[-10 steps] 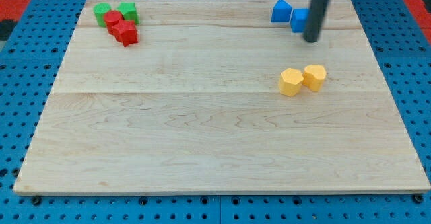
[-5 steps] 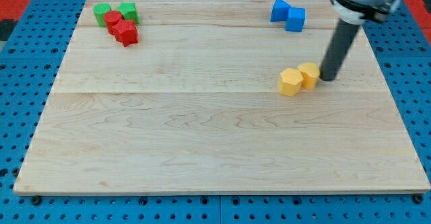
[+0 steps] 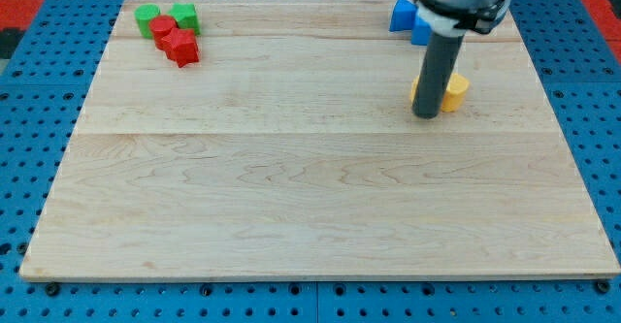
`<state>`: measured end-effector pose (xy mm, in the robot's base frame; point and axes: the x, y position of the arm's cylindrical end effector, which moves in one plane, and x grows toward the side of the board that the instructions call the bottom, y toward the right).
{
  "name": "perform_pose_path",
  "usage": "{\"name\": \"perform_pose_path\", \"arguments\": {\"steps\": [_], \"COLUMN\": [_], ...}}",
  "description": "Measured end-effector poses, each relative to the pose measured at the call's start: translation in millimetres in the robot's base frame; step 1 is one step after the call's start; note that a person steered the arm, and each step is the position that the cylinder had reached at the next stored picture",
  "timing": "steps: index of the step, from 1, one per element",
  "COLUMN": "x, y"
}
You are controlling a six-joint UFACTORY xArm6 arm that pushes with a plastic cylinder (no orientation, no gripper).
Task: Move all the yellow and blue blocks towards the top right side of the board
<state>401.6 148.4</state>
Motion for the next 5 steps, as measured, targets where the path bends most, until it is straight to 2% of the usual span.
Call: {"name": "perform_pose_path", "arguments": {"steps": [1, 3, 4, 5], "x": [-26.0, -89.0, -12.4, 29.9], "y": [22.5, 2.9, 1.1, 67.7]}}
